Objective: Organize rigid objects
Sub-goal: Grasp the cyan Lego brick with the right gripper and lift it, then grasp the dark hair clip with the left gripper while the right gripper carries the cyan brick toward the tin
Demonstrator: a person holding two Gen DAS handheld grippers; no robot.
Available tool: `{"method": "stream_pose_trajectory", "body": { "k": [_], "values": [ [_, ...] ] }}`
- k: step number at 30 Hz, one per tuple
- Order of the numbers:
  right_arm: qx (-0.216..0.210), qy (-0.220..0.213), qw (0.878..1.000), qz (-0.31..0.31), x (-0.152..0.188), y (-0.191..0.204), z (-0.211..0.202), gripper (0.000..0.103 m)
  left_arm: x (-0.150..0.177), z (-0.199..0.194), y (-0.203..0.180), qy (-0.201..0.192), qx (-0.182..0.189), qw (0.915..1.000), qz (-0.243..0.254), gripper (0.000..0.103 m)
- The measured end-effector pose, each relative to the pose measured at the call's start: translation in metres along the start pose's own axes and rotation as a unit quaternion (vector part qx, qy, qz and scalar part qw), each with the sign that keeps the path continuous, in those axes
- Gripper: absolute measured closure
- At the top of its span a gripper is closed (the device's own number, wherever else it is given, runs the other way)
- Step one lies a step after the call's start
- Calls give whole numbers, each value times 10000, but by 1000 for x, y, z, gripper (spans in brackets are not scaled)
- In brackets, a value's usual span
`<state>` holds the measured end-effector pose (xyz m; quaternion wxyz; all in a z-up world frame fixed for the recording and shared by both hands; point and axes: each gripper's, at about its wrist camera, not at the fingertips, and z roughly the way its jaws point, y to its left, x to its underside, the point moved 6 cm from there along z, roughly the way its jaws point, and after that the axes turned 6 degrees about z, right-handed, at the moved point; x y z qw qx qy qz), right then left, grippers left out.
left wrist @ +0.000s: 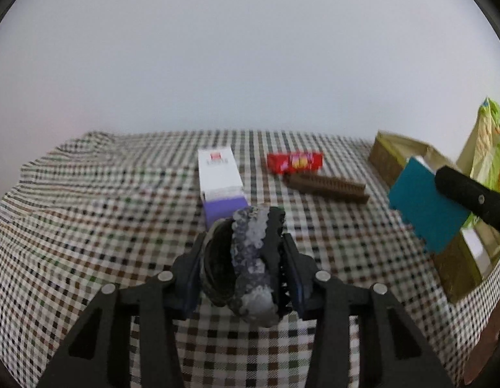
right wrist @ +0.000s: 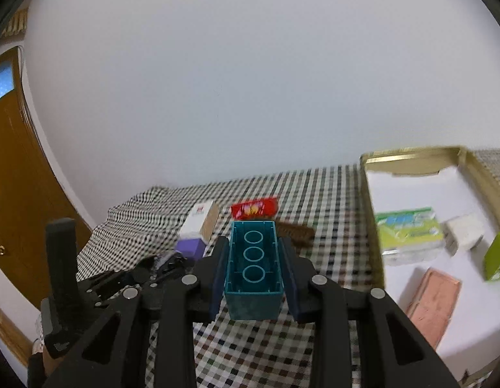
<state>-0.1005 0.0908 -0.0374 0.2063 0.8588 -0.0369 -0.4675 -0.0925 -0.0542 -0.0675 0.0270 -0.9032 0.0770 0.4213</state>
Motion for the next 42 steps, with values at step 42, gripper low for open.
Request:
{"method": "stream_pose_trajectory", "body": {
  "k": [42],
  "values": [
    [1398,-945,9810,954,-107,-221,-75,69,-54,-1,-248,-393,1562,9777,1349,59]
  ]
}}
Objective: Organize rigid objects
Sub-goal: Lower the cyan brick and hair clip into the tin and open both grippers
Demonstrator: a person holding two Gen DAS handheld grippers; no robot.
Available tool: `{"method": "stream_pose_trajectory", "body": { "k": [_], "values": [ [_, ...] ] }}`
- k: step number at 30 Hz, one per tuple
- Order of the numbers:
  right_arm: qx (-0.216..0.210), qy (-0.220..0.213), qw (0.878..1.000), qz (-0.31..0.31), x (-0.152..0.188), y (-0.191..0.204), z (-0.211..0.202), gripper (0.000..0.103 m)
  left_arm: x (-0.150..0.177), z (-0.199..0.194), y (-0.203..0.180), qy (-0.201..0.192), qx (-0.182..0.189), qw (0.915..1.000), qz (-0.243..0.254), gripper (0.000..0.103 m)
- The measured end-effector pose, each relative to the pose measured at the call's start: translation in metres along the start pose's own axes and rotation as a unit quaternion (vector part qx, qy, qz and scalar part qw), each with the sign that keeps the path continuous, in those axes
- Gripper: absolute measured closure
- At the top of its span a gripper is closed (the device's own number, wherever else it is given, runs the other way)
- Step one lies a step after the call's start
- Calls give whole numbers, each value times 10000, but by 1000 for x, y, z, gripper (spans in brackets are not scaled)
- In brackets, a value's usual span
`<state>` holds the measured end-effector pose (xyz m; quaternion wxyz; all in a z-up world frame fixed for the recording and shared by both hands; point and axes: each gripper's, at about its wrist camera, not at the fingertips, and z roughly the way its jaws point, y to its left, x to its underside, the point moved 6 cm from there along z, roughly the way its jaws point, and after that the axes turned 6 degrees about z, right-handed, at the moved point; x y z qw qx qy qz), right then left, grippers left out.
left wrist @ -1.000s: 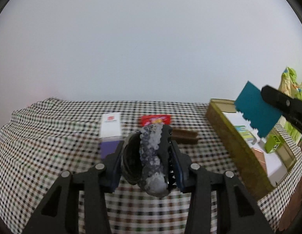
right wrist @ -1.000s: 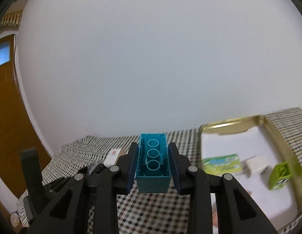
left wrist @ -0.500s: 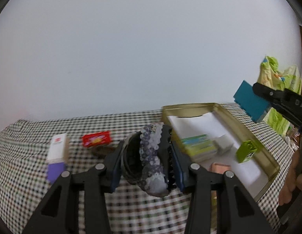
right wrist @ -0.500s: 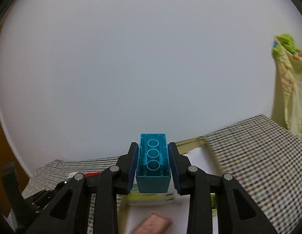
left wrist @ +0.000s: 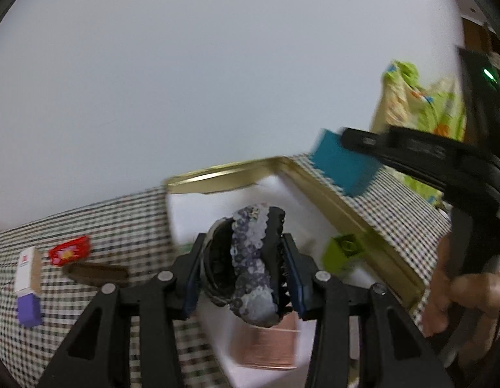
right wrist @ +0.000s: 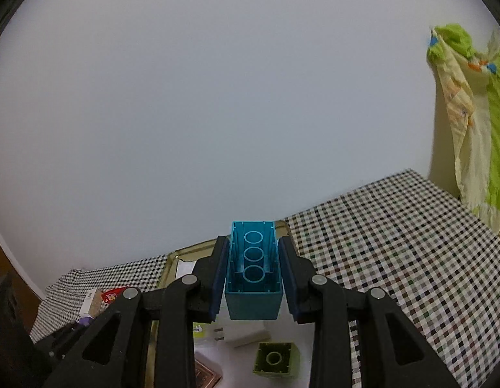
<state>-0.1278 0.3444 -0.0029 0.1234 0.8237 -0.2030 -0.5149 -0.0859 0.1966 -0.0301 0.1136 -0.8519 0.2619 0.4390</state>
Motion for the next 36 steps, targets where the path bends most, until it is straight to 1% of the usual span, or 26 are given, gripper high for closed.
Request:
{"method": "stream_pose_trajectory", "body": {
  "k": [3,5,7,9,11,13,15,22,25,26,27,28,29,30,31,32,33,34,35,36],
  "values": [
    [71,104,9999,-75,-1,-4,6,69,0,6,-23,131,163,9996,199,59],
    [115,217,9996,-128,0,-5,12,69,1,11,-34,252,271,9990,237,59],
    [248,320,9990,-201,2,-8,18,69,4,16,-43,380,371,9983,246,59],
    [292,414,9985,-216,4,-9,21,69,8,22,-50,516,399,9974,293,59],
    [291,501,9980,-239,10,-2,15,69,13,27,-55,675,404,9964,313,59],
    [342,638,9969,-316,15,-6,24,69,19,31,-58,832,433,9951,308,59],
    [313,792,9959,-299,19,-7,28,69,23,36,-60,929,385,9944,315,59],
    [324,815,9954,-392,20,-6,30,69,24,38,-67,1005,156,9940,414,59],
    [229,876,9952,-374,21,-4,31,69,24,38,-66,1028,136,9939,369,59],
    [224,869,9955,-298,21,-4,31,69,24,37,-66,1028,142,9940,342,57],
    [228,854,9958,-239,21,-7,30,68,23,35,-66,988,175,9945,308,50],
    [210,823,9963,-137,20,-10,29,62,22,34,-66,964,156,9948,297,48],
    [198,784,9967,-79,19,-11,27,57,22,33,-64,936,91,9951,291,42],
    [194,687,9974,26,17,-15,25,47,21,31,-62,916,24,9955,254,37],
    [181,528,9983,157,13,-19,20,38,20,30,-61,909,-4,9956,221,33],
    [167,389,9988,255,9,-22,15,34,20,28,-58,892,-51,9959,142,26],
    [162,240,9990,349,6,-25,10,27,19,27,-55,874,-91,9961,75,18],
    [178,126,9988,431,4,-28,5,25,19,24,-52,840,-128,9964,-7,14],
    [193,79,9986,490,3,-30,3,24,18,21,-48,774,-146,9969,-91,8],
    [180,69,9982,563,3,-32,2,24,17,17,-45,679,-155,9974,-162,4]
  ]
}}
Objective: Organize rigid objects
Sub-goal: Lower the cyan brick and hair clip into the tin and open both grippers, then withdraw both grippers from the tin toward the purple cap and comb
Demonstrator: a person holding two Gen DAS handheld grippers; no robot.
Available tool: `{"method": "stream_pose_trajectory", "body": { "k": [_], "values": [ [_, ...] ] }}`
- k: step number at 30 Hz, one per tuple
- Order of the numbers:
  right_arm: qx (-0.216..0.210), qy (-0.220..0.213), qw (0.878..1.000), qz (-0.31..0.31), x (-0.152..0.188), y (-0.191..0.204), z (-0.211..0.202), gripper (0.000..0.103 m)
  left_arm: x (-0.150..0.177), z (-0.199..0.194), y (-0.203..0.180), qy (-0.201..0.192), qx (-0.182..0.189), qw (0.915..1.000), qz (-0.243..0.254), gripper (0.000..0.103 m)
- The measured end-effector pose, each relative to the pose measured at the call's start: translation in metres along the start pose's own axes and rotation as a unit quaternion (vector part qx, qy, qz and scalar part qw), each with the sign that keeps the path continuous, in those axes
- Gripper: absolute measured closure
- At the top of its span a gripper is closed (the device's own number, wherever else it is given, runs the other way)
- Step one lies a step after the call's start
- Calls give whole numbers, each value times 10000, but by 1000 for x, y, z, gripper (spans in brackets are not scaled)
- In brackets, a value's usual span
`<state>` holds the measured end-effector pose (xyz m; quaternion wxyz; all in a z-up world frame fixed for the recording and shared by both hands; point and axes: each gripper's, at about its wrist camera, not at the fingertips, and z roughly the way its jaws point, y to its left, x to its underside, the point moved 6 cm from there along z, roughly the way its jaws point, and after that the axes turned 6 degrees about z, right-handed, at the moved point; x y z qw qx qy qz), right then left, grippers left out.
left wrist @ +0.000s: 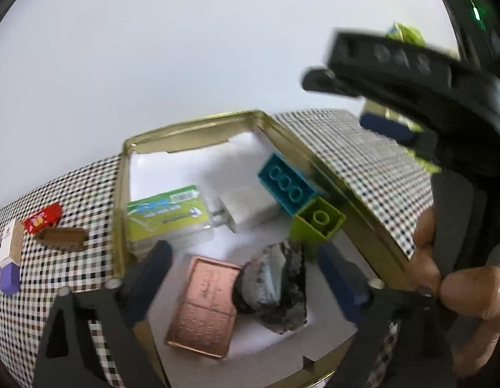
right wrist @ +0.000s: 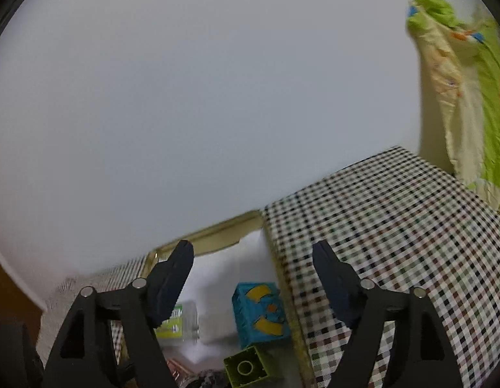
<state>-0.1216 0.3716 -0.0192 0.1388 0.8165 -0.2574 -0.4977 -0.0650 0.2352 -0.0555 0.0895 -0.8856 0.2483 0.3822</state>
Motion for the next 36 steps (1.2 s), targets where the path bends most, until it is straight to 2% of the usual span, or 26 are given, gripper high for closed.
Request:
{"method": "stream_pose_trajectory", "body": {
  "k": [3,7,11,15,20,24,29,32,36],
  "values": [
    [-41,57,9999,100,1,2,2,24,2,-11,7,-177,-162,9997,-28,3],
    [-13,90,9999,133,6,4,3,24,0,-13,19,-379,-618,9972,184,1],
    [7,-74,9999,153,10,8,-5,24,4,-20,51,-592,-1049,9927,95,1],
    [74,-415,9990,113,12,14,-15,24,10,-35,82,-839,-1411,9864,-117,1],
    [142,-975,9951,31,23,27,-31,24,20,-38,118,-913,-1760,9794,-390,1],
    [124,-1268,9918,-130,34,38,-42,24,28,-42,135,-999,-2137,9711,-370,1],
    [236,-1609,9863,-270,41,44,-52,24,34,-49,141,-1086,-2244,9678,-356,1],
    [456,-1864,9802,-482,43,46,-58,17,37,-53,143,-1097,-2231,9679,-369,1],
    [597,-2053,9753,-551,47,46,-63,16,41,-58,146,-1089,-2188,9687,-421,1]
  ]
}}
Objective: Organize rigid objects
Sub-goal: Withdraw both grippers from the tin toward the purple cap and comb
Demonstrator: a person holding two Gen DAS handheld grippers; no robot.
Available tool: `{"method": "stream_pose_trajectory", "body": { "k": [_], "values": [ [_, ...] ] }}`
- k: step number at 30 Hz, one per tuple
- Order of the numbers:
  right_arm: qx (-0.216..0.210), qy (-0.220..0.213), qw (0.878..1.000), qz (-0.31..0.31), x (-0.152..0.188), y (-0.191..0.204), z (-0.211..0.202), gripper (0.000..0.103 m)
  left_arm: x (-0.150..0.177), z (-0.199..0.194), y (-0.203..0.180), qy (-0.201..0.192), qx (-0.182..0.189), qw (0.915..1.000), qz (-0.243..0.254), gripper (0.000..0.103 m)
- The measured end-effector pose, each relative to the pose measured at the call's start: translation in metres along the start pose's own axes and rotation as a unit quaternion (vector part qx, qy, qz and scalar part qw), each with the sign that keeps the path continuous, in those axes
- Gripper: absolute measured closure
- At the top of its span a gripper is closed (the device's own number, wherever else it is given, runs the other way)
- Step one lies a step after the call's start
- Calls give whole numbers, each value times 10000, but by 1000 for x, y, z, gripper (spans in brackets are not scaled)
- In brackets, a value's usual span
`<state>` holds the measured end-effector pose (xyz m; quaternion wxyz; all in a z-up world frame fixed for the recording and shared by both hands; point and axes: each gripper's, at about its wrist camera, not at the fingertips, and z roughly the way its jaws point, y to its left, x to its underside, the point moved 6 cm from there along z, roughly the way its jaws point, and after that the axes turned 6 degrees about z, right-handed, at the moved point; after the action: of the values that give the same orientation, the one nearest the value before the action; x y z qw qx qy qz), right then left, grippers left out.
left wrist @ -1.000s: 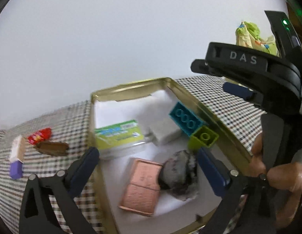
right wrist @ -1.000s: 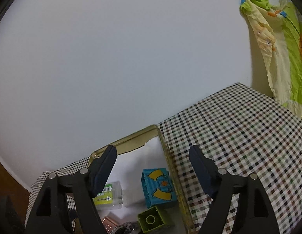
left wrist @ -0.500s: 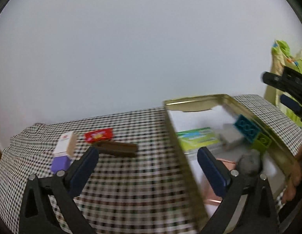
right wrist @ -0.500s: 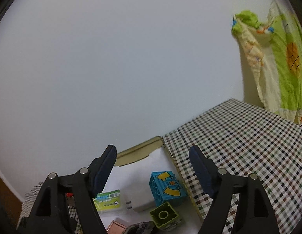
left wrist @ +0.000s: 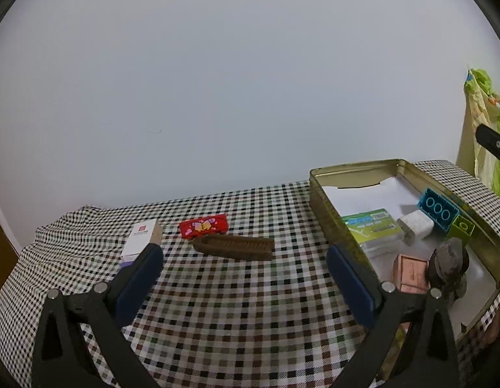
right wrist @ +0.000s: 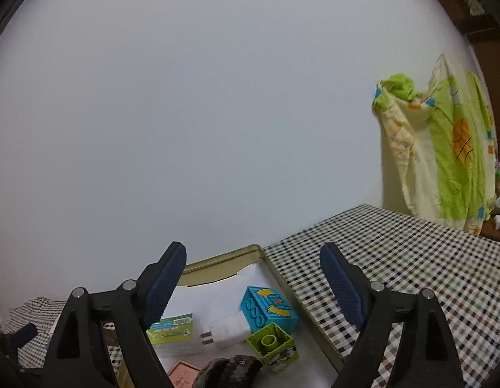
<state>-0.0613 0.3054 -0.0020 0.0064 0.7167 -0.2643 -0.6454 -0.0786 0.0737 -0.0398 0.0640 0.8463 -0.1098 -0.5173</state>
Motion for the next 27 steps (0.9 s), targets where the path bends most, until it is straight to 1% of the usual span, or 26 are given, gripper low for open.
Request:
{"method": "stream_pose_trajectory", "body": {
  "k": [6,9,12,15,20,24,27],
  "values": [
    [94,-35,9999,-121,7,3,-12,16,8,6,12,262,197,9991,-278,1],
    [136,-95,9997,-179,10,8,-19,16,13,6,24,311,197,9986,-388,1],
    [139,-153,9995,-222,13,14,-25,16,17,10,34,364,105,9986,-377,1],
    [78,-187,9989,-413,20,28,-32,16,22,15,52,427,-2,9981,-442,1],
    [-165,-56,9982,-575,31,51,-37,16,32,23,88,569,-265,9959,-651,1],
    [-259,133,9984,-489,40,65,-38,16,37,29,110,641,-344,9947,-725,1],
    [-408,276,9974,-521,49,81,-39,16,42,36,125,751,-367,9929,-841,2]
  ]
}}
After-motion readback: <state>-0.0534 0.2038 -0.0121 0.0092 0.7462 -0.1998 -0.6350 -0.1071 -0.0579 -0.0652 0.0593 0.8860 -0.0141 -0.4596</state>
